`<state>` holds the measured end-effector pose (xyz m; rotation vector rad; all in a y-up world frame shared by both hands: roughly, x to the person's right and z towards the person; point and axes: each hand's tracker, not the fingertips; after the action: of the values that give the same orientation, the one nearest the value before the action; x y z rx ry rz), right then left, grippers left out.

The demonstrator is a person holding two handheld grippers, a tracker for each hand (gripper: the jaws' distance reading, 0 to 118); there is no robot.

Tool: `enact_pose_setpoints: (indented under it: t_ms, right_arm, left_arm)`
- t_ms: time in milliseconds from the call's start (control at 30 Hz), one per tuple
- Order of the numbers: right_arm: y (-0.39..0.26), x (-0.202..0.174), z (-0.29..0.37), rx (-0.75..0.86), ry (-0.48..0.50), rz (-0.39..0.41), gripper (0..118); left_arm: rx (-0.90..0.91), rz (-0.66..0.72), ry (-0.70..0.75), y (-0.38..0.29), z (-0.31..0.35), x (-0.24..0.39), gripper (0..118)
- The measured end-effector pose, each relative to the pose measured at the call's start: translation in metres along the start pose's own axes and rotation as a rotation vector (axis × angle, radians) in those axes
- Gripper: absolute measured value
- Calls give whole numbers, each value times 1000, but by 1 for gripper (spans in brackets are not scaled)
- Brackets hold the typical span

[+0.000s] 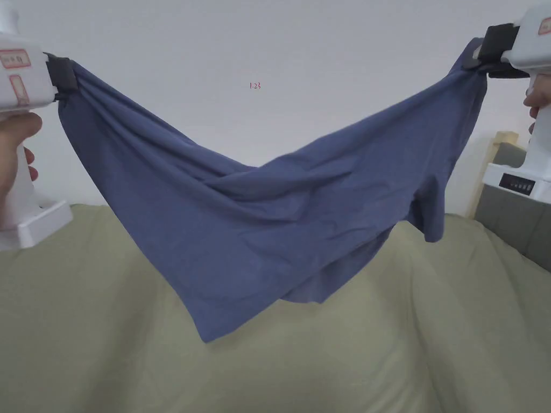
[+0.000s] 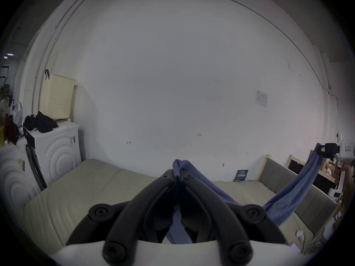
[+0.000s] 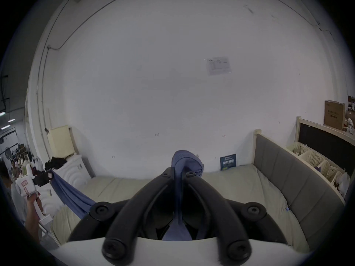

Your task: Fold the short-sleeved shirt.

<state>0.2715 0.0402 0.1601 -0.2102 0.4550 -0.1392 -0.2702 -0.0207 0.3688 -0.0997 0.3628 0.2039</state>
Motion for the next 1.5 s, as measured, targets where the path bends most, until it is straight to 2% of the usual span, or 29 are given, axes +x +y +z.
enact_pose_setpoints:
  t_ms: [167, 333, 500, 633, 700, 767, 900, 1000, 1133, 1233, 1267, 1300, 1333, 1367, 1400, 1433, 1500]
  right_arm:
    - [-36, 4, -35, -35, -12, -19, 7]
    - [-122, 18, -74, -149, 0, -81, 7]
    - [-174, 37, -78, -194, -6, -77, 7]
    - [-182, 48, -36, -182, 36, -91, 7]
    - [-189, 50, -4, -187, 59, -78, 7]
    - [-200, 51, 29, -210, 73, -55, 7]
    - [-261, 56, 99, -257, 74, -43, 7]
    - [-333, 64, 138, -360, 31, -61, 7]
    - [-432, 74, 172, -503, -75, -43, 7]
    - [-489, 93, 182, -555, -174, -81, 8]
    - [-500, 96, 186, -555, -197, -106, 15]
    - [-511, 100, 193, -529, -218, -125, 36]
    - [-518, 102, 195, -503, -211, -117, 72]
    - [-521, 104, 194, -524, -223, -99, 114]
    - [-521, 102, 195, -563, -243, -91, 118]
    - [-518, 95, 208, -552, -237, -99, 117]
    - [-501, 79, 225, -521, -169, -119, 117]
  left_arm:
    - [-19, 13, 7, -29, -29, -11, 4]
    - [-120, 101, 21, -112, -63, -22, 4]
    - [-125, 128, 17, -176, -50, -32, 4]
    - [-182, 111, -43, -186, -4, -38, 4]
    - [-143, 129, -73, -190, 33, -41, 4]
    - [-195, 104, -79, -195, 63, -45, 4]
    - [-267, 94, -60, -245, 135, -55, 4]
    - [-415, 130, -41, -310, 167, -67, 4]
    - [-590, 141, 39, -389, 192, -81, 4]
    - [-651, 172, 78, -424, 200, -92, 5]
    - [-644, 164, 69, -427, 201, -93, 10]
    - [-635, 174, 56, -431, 205, -96, 22]
    - [-630, 186, 34, -433, 209, -99, 45]
    - [-632, 187, 33, -430, 213, -100, 88]
    - [-625, 185, 37, -425, 220, -97, 109]
    - [-597, 182, 41, -418, 231, -95, 116]
    - [-504, 183, -5, -400, 264, -90, 116]
